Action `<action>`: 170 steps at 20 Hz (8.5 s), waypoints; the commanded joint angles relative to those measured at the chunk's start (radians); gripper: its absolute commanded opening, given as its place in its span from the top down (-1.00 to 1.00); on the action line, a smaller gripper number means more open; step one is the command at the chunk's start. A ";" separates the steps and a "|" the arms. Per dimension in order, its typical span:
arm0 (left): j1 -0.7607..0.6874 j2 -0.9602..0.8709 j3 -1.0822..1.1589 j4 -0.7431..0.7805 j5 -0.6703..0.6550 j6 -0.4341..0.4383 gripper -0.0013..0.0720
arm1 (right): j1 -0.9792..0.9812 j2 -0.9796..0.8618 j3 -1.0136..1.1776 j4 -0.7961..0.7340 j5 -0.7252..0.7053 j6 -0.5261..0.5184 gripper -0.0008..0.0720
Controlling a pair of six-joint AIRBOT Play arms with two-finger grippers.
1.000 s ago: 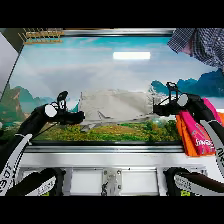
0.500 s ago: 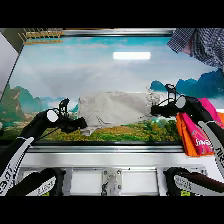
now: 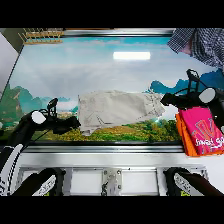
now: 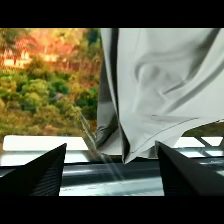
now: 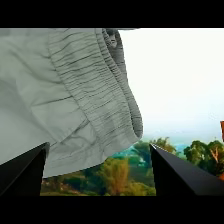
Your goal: Fold the clothes and pants, and hang the long-sleeved shirts on hangers.
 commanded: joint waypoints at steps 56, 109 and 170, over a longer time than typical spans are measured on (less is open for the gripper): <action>-0.178 0.040 0.152 -0.040 0.031 -0.040 0.95 | -0.050 -0.381 0.021 0.280 0.175 -0.301 0.92; -0.240 -0.597 1.117 -0.125 -0.136 0.051 0.95 | 0.526 -0.188 0.454 0.031 0.391 0.015 0.92; -0.281 -0.053 0.462 0.102 -0.078 0.073 0.95 | -0.475 -0.225 0.367 0.039 0.173 -0.061 0.92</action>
